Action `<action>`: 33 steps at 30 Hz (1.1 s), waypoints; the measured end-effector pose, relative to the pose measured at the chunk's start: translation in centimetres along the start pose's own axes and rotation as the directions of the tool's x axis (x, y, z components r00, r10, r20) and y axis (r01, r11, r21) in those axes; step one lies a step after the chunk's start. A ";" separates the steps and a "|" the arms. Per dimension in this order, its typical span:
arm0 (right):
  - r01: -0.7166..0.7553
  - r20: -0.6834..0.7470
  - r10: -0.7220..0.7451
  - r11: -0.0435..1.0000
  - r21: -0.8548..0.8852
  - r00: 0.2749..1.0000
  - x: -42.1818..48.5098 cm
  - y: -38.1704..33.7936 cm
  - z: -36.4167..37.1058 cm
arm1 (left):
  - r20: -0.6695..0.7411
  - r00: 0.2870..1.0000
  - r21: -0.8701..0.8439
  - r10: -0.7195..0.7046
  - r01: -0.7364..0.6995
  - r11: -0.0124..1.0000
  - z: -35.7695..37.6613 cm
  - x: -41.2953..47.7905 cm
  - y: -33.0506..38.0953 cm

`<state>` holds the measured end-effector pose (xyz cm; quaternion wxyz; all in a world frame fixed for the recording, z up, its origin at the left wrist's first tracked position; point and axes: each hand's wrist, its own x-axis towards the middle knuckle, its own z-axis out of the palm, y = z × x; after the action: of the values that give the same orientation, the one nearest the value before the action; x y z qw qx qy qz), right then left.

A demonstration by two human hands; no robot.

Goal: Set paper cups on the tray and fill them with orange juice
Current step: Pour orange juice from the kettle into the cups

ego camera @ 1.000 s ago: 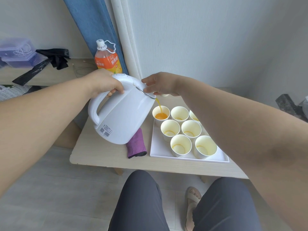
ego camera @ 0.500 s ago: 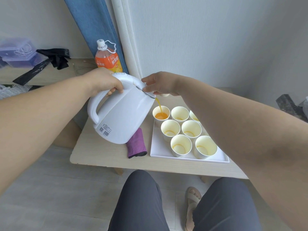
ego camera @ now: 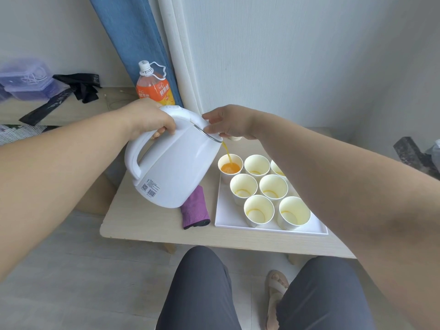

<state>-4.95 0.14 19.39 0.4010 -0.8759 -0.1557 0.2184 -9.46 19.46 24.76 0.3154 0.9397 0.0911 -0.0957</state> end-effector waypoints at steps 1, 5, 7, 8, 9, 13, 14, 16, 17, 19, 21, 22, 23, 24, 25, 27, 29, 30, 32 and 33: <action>0.005 0.000 -0.005 1.000 -0.001 1.000 0.0 0.0 -0.1 | 0.001 1.000 -0.004 0.001 -0.001 1.000 -0.1 0.0 0.0; 0.008 -0.001 -0.008 1.000 -0.006 1.000 0.0 0.0 -0.2 | 0.002 1.000 -0.010 0.000 0.000 1.000 -0.3 0.1 0.1; 0.014 -0.007 -0.014 1.000 -0.008 1.000 0.1 0.0 -0.2 | 0.003 1.000 -0.010 -0.001 0.001 1.000 -0.3 0.1 0.2; 0.016 -0.009 -0.016 1.000 -0.010 1.000 0.0 0.0 -0.3 | 0.003 1.000 -0.011 -0.001 0.001 1.000 -0.3 0.1 0.3; 0.018 -0.011 -0.018 1.000 -0.010 1.000 0.1 0.0 -0.2 | 0.003 1.000 -0.013 -0.001 0.001 1.000 -0.3 0.1 0.3; 0.012 -0.011 -0.013 1.000 -0.015 1.000 0.3 0.0 -0.3 | 0.010 1.000 -0.012 -0.004 0.005 1.000 -0.4 0.1 0.4; 0.011 -0.010 -0.012 1.000 -0.019 1.000 0.4 0.0 -0.3 | 0.014 1.000 -0.013 -0.005 0.005 1.000 -0.4 0.1 0.5; 0.013 -0.013 -0.014 1.000 -0.022 1.000 0.4 0.1 -0.3 | 0.019 1.000 -0.021 -0.007 0.008 1.000 -0.5 0.1 0.4; 0.014 -0.014 -0.014 1.000 -0.021 1.000 0.4 0.1 -0.3 | 0.020 1.000 -0.023 -0.009 0.009 1.000 -0.5 0.1 0.5; 0.012 -0.015 -0.012 1.000 -0.021 1.000 0.5 0.2 -0.3 | 0.018 1.000 -0.014 -0.013 0.013 1.000 -0.5 0.1 0.5; 0.010 -0.015 -0.010 1.000 -0.012 1.000 0.7 0.2 -0.3 | 0.015 1.000 -0.002 -0.013 0.013 1.000 -0.6 0.1 0.6; 0.009 -0.014 -0.009 1.000 -0.009 1.000 0.7 0.2 -0.3 | 0.014 1.000 0.003 -0.011 0.010 1.000 -0.6 0.0 0.7; 0.009 -0.014 -0.009 1.000 -0.010 1.000 0.8 0.2 -0.3 | 0.014 1.000 0.006 -0.009 0.009 1.000 -0.6 0.0 0.7; 0.010 -0.014 -0.010 1.000 -0.015 1.000 0.8 0.2 -0.3 | 0.015 1.000 0.009 -0.009 0.009 1.000 -0.6 0.0 0.7; 0.013 -0.014 -0.014 1.000 -0.023 1.000 0.9 0.2 -0.3 | 0.015 1.000 0.009 -0.010 0.010 1.000 -0.6 0.0 0.7; 0.014 -0.013 -0.015 1.000 -0.026 1.000 0.9 0.1 -0.3 | 0.012 1.000 0.009 -0.012 0.011 1.000 -0.6 0.1 0.7; 0.014 -0.014 -0.014 1.000 -0.020 1.000 1.0 0.1 -0.4 | 0.014 1.000 0.004 -0.009 0.009 1.000 -0.6 0.1 0.8; 0.014 -0.016 -0.014 1.000 -0.020 1.000 1.0 0.2 -0.4 | 0.017 1.000 0.000 -0.008 0.008 1.000 -0.6 0.1 0.8; 0.017 -0.012 -0.017 1.000 -0.022 1.000 1.0 0.2 -0.4 | 0.021 1.000 -0.005 -0.009 0.010 1.000 -0.7 0.1 0.8; 0.019 -0.011 -0.019 1.000 -0.021 1.000 1.0 0.2 -0.4 | 0.021 1.000 -0.005 -0.010 0.010 1.000 -0.7 0.1 0.8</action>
<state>-3.86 0.20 19.21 0.3946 -0.8798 -0.1643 0.2081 -9.05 19.28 25.74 0.3181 0.9374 0.0924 -0.1071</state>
